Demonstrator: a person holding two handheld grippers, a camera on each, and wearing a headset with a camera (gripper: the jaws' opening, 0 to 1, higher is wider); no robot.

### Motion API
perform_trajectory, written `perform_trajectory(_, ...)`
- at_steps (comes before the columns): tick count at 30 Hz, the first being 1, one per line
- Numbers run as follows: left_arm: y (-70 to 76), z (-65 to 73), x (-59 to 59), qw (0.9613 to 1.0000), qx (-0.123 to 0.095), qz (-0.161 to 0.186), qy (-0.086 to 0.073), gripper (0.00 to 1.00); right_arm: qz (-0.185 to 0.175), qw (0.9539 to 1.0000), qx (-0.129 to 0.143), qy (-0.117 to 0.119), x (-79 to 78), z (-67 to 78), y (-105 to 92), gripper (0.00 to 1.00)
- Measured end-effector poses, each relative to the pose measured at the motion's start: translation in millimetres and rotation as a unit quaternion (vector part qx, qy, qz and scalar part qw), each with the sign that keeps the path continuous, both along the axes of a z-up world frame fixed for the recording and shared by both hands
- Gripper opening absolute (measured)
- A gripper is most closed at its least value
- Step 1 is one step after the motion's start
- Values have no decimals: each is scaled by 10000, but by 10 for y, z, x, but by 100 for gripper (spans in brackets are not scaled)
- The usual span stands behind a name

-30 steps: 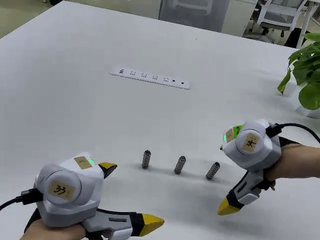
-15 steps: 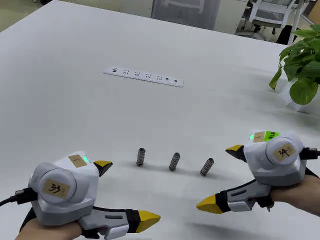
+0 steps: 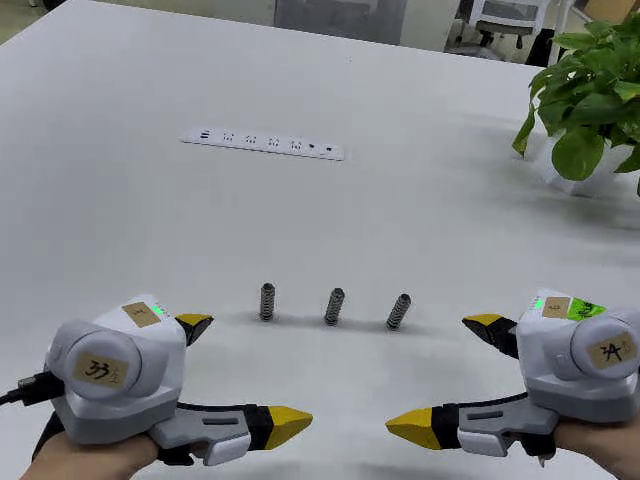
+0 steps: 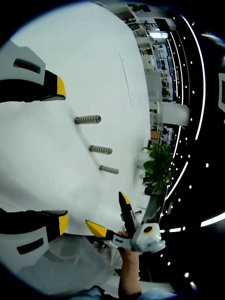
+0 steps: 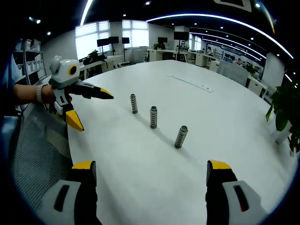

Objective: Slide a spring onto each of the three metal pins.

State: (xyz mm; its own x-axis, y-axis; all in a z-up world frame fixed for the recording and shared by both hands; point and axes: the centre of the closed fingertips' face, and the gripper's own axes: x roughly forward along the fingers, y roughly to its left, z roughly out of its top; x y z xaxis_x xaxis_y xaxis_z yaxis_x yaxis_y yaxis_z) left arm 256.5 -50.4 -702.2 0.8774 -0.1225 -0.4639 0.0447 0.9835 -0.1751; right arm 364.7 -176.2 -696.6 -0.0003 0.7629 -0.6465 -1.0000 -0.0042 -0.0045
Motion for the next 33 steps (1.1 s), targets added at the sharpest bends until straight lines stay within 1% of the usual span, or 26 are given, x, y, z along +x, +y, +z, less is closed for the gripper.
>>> perform_trajectory(1,1,0,-1,10000,4,5,6,99,-49,10000,36,27,0,12,-26,99)
perform_trajectory(5,2,4,-5,10000,33,12,29,99,-163,9998,108,-4,-9,37,-108,99)
perform_trajectory(6,2,13,-10,10000,33,23,15,99,-206,9997,156,8,-11,46,-130,99)
perform_trajectory(8,3,19,-14,10000,51,29,20,99,-273,9995,169,64,-17,39,-166,99)
perform_trajectory(11,2,7,-29,9999,82,38,64,99,-359,9990,247,22,-15,42,-206,99)
perform_trajectory(13,-2,-5,-41,9999,85,41,87,99,-523,9981,337,-47,13,41,-215,97)
perform_trajectory(14,-14,-17,-44,9999,87,33,112,99,-586,9976,357,-84,8,12,-220,97)
perform_trajectory(15,-15,-38,-47,9999,77,27,144,99,-643,9972,381,-54,-7,-11,-219,97)
perform_trajectory(16,-13,-61,-53,9998,62,32,187,99,-811,9956,468,52,-24,-36,-211,97)
perform_trajectory(17,-3,-74,-55,9998,72,32,195,99,-805,9955,496,89,-54,-55,-212,96)
perform_trajectory(18,14,-86,-56,9998,95,39,196,99,-877,9946,537,113,-69,-69,-216,96)
perform_trajectory(19,17,-82,-59,9997,113,54,198,99,-900,9943,555,144,-101,-91,-222,96)
perform_trajectory(20,13,-69,-60,9997,114,64,186,99,-680,9976,130,94,-157,-157,-286,96)
perform_trajectory(21,10,-63,-59,9998,109,66,177,99,-671,9968,397,-204,-86,-86,-222,95)
perform_trajectory(22,-1,-57,-58,9998,107,61,173,99,-667,9965,473,-188,-91,-66,-217,95)
perform_trajectory(23,-7,-61,-58,9998,114,49,186,98,-694,9964,466,-124,-83,-71,-219,94)
perform_trajectory(24,-14,-67,-60,9997,138,30,204,98,-806,9959,409,-21,-56,-89,-238,94)
perform_trajectory(26,-20,-70,-68,9997,152,6,211,99,-805,9956,462,-98,-33,-64,-239,94)
perform_trajectory(29,-17,-69,-74,9996,187,-6,200,98,-859,9951,482,-61,-11,-59,-245,94)
perform_trajectory(33,-12,-66,-77,9996,201,18,199,98,-890,9945,555,-81,-1,-22,-244,94)
